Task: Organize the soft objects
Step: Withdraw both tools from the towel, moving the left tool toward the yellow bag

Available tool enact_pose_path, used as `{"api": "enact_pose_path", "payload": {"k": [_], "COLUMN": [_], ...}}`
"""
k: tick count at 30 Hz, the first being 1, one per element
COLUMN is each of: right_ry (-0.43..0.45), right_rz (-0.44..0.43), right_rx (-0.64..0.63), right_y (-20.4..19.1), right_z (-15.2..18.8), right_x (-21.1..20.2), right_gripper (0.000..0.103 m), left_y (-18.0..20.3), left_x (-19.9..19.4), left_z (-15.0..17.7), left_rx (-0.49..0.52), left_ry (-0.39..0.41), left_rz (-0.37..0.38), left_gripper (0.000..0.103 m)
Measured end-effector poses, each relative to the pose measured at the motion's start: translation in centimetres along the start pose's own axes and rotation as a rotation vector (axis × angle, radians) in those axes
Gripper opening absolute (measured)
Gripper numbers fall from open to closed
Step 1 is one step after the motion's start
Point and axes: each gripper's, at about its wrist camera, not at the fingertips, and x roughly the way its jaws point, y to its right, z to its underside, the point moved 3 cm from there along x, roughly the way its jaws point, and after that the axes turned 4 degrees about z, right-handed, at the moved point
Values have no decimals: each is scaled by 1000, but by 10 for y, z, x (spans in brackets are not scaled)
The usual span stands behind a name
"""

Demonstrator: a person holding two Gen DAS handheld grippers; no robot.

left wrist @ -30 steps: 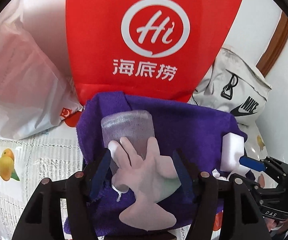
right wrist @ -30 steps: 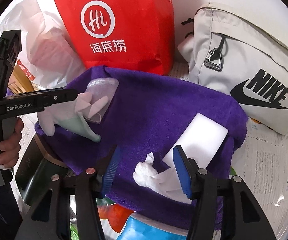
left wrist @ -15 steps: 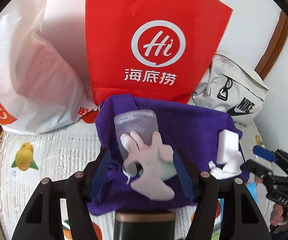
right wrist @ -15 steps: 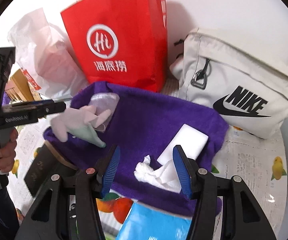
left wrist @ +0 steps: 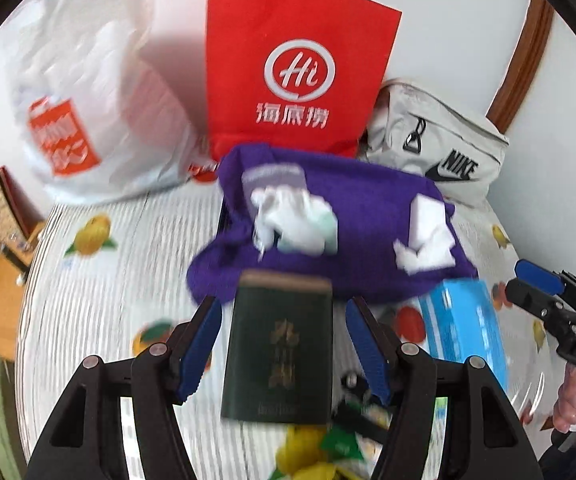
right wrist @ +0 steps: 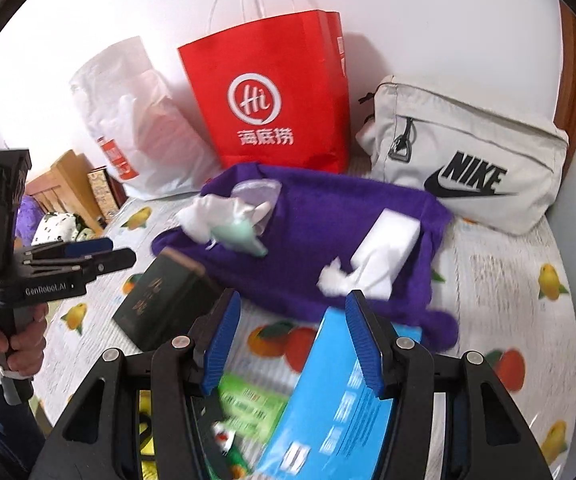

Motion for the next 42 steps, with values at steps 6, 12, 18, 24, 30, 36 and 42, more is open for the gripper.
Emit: {"api": "enact_pose_path", "payload": {"k": [6,12,18,24,30,36,42], "right_ry": [-5,9,-11,-19,-25,-50,-79], "right_rz": [-25,-33,-64,-71,-35,24,38], "right_rx": [39,61,60,45,69,96,142], "right_y": [-8,-18,-29,-33,-19,1,17], "right_z": [32,62,93,118,144,164,177], "right_x": [-21,-44,-52,-60,-67,-65,-58], "right_gripper": [55,55,55,55,55,55,55], "left_y": [5,9,14,25,44,60,74], "left_x": [-19,-20,-9,5,19,31,42], "left_z": [46,104,161,185,184,179,184], "left_rx": [-4,-57,-151,-232,-210,-136,-13], "left_ry": [-21,-83,-178,-215,-200,-179,-144], "left_rz": [2,10,38,56,24,-52,-163], "left_gripper": [63,70,70,70,79,94,101]}}
